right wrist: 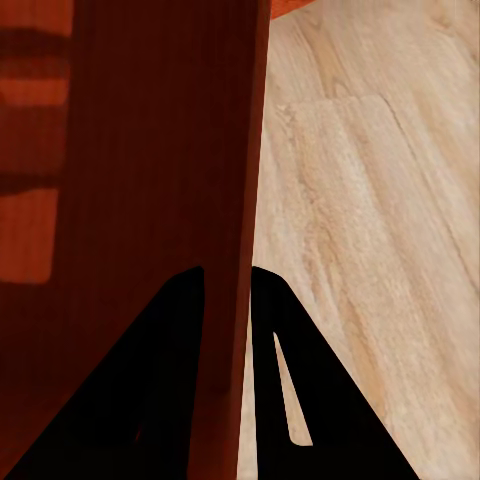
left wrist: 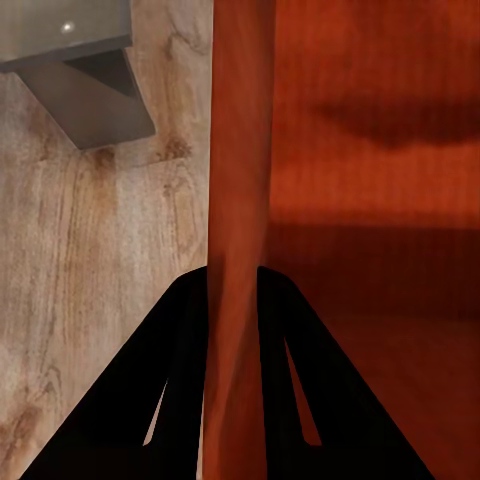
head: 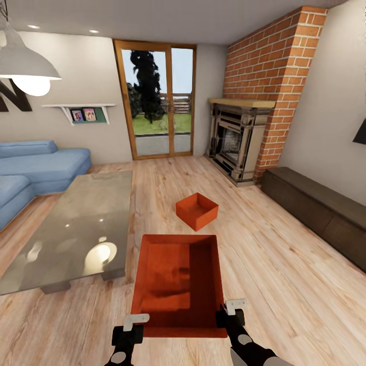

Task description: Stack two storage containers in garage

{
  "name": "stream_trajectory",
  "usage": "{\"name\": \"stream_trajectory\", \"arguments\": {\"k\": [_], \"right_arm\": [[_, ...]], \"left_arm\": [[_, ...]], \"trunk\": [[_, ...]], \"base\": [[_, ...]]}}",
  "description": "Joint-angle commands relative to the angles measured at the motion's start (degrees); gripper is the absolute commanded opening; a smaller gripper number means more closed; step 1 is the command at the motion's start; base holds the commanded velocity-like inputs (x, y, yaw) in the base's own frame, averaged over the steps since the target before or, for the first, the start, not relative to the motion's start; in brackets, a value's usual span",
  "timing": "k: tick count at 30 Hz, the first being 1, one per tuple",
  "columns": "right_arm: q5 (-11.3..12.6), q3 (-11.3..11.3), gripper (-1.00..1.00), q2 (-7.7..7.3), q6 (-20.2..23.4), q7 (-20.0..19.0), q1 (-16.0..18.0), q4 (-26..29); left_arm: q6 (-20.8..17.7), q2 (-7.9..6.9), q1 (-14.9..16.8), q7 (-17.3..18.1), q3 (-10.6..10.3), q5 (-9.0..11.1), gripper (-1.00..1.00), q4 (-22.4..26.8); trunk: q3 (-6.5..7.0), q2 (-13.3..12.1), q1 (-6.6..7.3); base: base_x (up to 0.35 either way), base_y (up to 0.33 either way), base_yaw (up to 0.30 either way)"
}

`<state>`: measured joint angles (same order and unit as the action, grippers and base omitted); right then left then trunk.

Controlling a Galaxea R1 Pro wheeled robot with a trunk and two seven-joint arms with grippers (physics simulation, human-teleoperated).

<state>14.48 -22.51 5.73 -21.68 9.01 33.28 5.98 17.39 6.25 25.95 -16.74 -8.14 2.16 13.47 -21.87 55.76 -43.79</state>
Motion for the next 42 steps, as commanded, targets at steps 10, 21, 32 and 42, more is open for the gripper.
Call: {"name": "stream_trajectory", "arguments": {"k": [10,21,32,42], "right_arm": [[1.54,2.12,-1.00,-0.45,-0.47,1.63,0.03,-0.18],[1.52,2.12,-1.00,-0.45,-0.47,1.63,0.03,-0.18],[1.52,2.12,-1.00,-0.45,-0.47,1.63,0.03,-0.18],[1.53,2.12,-1.00,-0.45,-0.47,1.63,0.03,-0.18]], "left_arm": [[0.02,-0.01,0.06,-0.57,1.11,-0.31,-1.00,2.75],[0.03,-0.01,0.06,-0.57,1.11,-0.31,-1.00,2.78],[0.03,-0.01,0.06,-0.57,1.14,-0.31,-1.00,2.81],[-0.13,0.07,0.06,-0.66,1.28,-0.14,-1.00,2.37]], "trunk": [[0.87,0.04,0.00],[1.89,0.04,0.00],[2.92,0.04,0.00],[3.85,0.04,0.00]], "base": [[0.000,0.000,0.000],[0.000,0.000,0.000],[0.000,0.000,0.000],[0.000,0.000,0.000]]}}
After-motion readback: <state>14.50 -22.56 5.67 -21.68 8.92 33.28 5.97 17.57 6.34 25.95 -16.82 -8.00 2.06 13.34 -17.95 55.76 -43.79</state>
